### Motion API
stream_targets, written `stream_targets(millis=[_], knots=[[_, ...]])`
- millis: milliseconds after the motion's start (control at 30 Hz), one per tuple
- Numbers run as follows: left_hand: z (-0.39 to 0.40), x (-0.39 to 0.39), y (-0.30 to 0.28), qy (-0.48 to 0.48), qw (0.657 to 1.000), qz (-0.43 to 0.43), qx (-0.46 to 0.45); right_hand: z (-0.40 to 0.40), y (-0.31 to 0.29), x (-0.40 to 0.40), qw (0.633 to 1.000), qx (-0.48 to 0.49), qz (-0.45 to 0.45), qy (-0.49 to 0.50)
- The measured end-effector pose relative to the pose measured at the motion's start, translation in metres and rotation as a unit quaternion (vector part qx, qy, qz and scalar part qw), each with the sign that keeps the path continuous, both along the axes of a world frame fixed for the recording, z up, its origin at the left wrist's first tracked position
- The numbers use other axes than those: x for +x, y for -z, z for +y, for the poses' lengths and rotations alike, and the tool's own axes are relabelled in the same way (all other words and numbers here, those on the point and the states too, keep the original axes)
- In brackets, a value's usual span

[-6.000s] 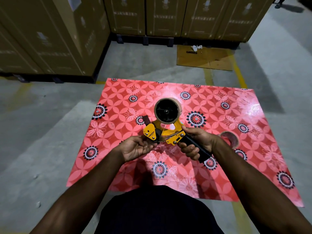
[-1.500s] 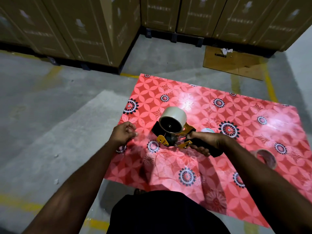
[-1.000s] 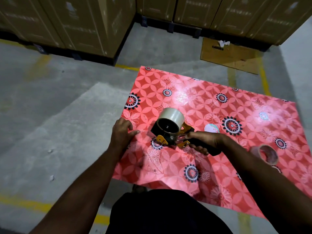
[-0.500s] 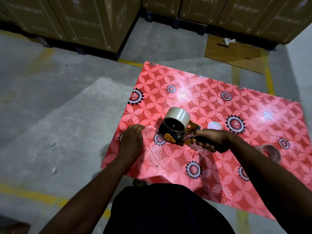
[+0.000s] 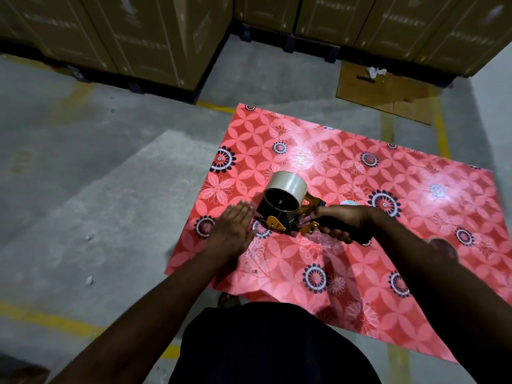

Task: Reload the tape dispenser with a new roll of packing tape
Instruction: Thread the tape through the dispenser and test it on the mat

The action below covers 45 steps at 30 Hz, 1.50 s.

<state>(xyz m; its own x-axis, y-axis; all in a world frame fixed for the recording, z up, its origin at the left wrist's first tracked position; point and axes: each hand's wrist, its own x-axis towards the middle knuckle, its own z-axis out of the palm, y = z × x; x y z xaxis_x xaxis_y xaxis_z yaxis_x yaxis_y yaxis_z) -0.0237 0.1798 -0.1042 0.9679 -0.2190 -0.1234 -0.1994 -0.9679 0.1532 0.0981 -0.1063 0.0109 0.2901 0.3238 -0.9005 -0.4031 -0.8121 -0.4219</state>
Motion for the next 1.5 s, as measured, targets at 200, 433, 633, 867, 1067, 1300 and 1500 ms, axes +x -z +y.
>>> stream_targets(millis=[200,433,633,867,1067,1300,1500], knots=[[-0.013,-0.009,0.005,-0.013,1.0,0.011,-0.009,-0.003,0.002,-0.001,1.0,-0.004,0.007,0.009],[-0.027,-0.019,0.016,-0.013,0.999,0.019,-0.022,-0.009,0.007,-0.002,1.0,-0.001,0.023,0.014],[-0.023,-0.014,0.015,-0.002,1.0,0.004,-0.027,-0.019,0.006,-0.004,1.0,-0.002,0.018,0.004],[-0.028,-0.011,0.017,-0.018,0.999,0.039,-0.023,-0.059,-0.004,0.002,0.997,0.018,0.06,0.047],[-0.038,-0.008,0.013,-0.008,0.997,0.068,-0.021,-0.046,-0.009,-0.003,0.999,-0.019,0.035,0.002],[-0.041,-0.013,0.012,-0.019,0.998,0.053,-0.008,-0.073,-0.014,0.001,0.998,-0.046,0.027,-0.026],[-0.071,-0.008,0.008,0.003,0.998,0.056,-0.019,-0.088,-0.021,0.001,0.999,-0.029,0.045,0.008]])
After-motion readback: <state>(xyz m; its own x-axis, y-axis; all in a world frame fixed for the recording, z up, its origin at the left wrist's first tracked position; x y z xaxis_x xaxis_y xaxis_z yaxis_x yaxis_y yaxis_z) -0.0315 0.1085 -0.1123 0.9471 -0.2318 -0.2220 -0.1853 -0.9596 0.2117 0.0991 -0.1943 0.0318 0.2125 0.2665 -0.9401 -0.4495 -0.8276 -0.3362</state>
